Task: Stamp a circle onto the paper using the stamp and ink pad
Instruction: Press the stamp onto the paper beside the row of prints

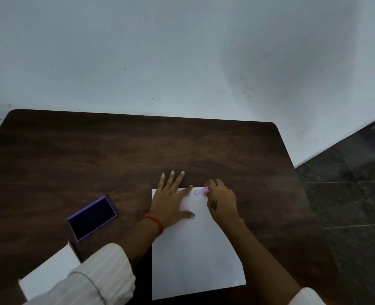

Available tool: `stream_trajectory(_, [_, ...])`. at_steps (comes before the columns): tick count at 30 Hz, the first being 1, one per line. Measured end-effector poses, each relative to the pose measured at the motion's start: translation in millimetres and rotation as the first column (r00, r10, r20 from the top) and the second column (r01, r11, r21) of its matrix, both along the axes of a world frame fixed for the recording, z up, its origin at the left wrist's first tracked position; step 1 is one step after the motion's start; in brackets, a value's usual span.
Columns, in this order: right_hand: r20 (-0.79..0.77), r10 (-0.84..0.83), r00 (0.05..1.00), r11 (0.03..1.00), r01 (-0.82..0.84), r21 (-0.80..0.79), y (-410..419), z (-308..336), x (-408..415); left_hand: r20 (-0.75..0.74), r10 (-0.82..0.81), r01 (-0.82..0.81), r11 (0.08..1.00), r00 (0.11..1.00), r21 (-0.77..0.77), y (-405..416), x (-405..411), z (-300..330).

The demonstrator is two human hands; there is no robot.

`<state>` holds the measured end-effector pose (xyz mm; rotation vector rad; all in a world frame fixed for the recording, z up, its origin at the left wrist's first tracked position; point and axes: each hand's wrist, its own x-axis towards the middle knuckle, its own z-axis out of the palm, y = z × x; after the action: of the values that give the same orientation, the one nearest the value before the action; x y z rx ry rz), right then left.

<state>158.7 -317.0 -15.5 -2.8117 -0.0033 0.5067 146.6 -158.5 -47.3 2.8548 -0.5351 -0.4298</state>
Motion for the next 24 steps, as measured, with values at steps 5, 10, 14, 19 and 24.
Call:
stream_trajectory(5, [0.09, 0.047, 0.995, 0.999, -0.046, -0.011, 0.4, -0.7, -2.1, -0.009, -0.001, 0.001, 1.0, 1.0, 0.005, -0.2, -0.6, 1.5])
stream_trajectory(10, [0.134, 0.138, 0.981, 0.99, -0.138, -0.004, -3.7, -1.6, -3.6, -0.015, -0.022, 0.022, 1.0, 1.0, 0.005, -1.6, 0.4, 2.0])
stream_trajectory(14, [0.143, 0.155, 0.977, 0.988, -0.156, -0.006, -5.3, -3.5, -3.1, -0.014, -0.035, 0.035, 0.999, 0.999, -0.003, -1.4, 1.0, 0.4])
stream_trajectory(19, [0.175, 0.136, 0.975, 0.99, -0.141, 0.018, -5.4, -6.4, -2.8, -0.009, -0.022, 0.021, 0.998, 1.0, -0.054, -0.1, 0.9, -3.6])
stream_trajectory(24, [0.188, 0.198, 0.962, 0.978, -0.206, 0.024, -9.9, -8.0, -2.8, -0.009, -0.02, 0.019, 0.997, 1.0, -0.072, 0.4, 1.5, -7.0])
